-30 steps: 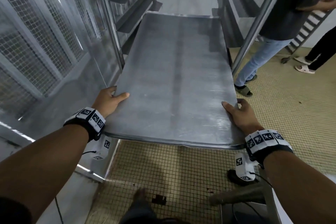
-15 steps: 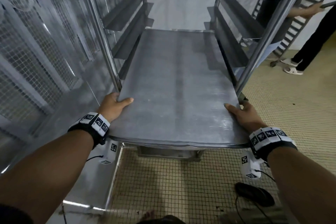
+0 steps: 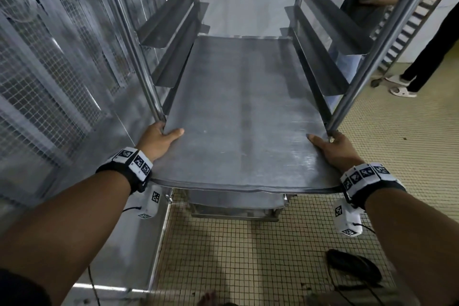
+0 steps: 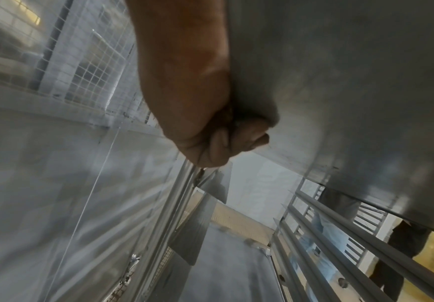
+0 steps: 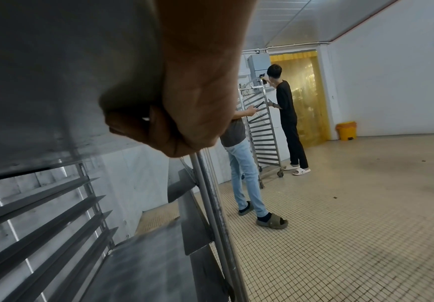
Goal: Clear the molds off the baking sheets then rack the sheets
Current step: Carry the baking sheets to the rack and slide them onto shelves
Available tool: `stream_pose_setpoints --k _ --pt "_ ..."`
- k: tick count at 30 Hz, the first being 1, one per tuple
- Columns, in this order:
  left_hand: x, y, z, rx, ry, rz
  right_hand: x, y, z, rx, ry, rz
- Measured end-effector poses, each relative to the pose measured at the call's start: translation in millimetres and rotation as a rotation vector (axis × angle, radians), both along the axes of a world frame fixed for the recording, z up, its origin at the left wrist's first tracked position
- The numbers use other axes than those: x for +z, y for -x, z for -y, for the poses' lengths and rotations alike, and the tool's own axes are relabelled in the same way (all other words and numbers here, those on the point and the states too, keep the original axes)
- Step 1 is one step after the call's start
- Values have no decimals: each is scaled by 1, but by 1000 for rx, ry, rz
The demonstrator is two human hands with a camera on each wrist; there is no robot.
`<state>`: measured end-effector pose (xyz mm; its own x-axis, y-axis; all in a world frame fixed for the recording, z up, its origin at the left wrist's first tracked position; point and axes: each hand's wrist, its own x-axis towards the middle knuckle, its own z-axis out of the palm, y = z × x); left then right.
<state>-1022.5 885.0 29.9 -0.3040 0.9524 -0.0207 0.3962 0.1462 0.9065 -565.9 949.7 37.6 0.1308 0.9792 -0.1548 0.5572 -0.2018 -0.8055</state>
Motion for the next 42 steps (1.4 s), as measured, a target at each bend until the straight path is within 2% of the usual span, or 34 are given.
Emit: stream_pose_setpoints --k 4,5,7,8,10,12,15,17,19,25,31,35,38,42 --pt "-2 17 8 -79 64 -88 8 -4 7 67 11 58" --pt "-1 22 11 -71 88 -162 11 -6 8 91 6 105" --pt "11 24 19 -45 130 -428 20 -8 12 124 -50 257" --pt "18 22 21 -63 125 -567 26 -7 13 150 -107 337" --pt "35 10 26 -134 114 -717 38 2 18 228 -188 464" --pt "52 -12 31 -246 82 -764 50 21 25 335 -245 552" --pt "67 -59 42 -542 133 -895 60 61 50 599 -266 599" --pt "68 -89 54 -706 195 -988 56 81 73 787 -232 633" --pt "61 -107 68 -772 213 -1046 43 90 94 870 -237 681" --pt "33 -112 102 -651 79 -1093 13 71 117 826 -503 756" --pt "13 -119 111 -521 36 -1148 4 72 118 822 -518 841" --pt "2 -127 110 -393 1 -1181 -1 78 119 703 -544 818" --pt "-3 -136 103 -296 15 -1141 -6 87 123 586 -553 792" --pt "-5 -137 89 -268 34 -1105 -6 94 119 535 -489 782"
